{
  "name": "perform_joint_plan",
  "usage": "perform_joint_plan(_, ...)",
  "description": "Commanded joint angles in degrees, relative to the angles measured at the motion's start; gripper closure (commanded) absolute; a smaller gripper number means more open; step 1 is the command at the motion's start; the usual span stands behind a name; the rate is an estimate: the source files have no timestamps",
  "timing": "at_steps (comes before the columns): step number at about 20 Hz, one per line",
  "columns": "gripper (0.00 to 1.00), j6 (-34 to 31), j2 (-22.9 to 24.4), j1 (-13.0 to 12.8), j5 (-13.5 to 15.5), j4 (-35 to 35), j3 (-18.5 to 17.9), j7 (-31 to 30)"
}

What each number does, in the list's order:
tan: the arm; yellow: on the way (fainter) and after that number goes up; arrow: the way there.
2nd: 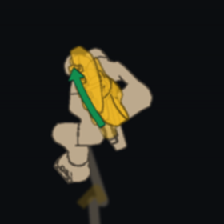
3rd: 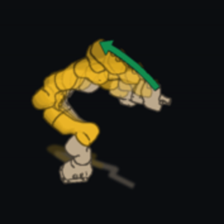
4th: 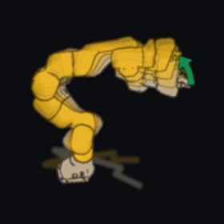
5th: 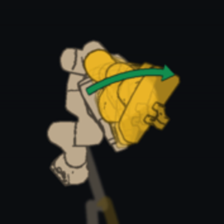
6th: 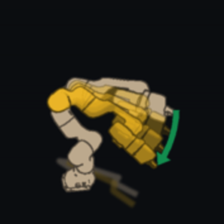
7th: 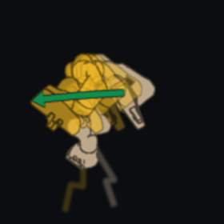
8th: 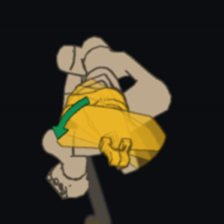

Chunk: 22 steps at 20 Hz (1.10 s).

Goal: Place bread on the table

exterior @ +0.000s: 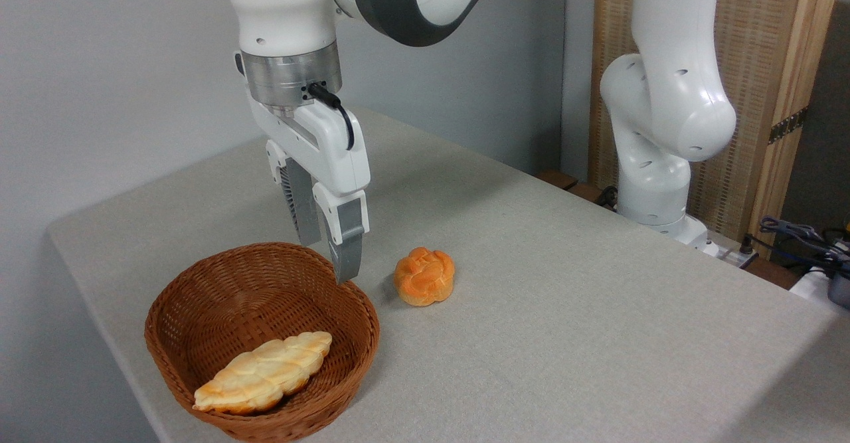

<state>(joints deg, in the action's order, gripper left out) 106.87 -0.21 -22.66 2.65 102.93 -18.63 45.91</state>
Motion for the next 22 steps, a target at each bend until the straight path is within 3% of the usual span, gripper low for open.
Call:
perform_joint_plan(1, 0.00, -0.08, -0.06, -0.19, 0.95, -0.27, -0.44, -0.12)
perform_joint_plan(6, 0.00, 1.32, -0.23, -0.11, 0.87, -0.36, -0.53, -0.48)
perform_joint_plan(9, 0.00, 6.05, -0.84, -0.11, 0.95, -0.36, -0.62, -1.09)
perform_joint_plan(14, 0.00, 12.74, -5.23, 0.07, 0.87, -0.27, -0.70, -1.44)
perform_joint_plan(22, 0.00, 16.43, -10.16, 1.29, 0.25, -0.18, -0.79, -1.09)
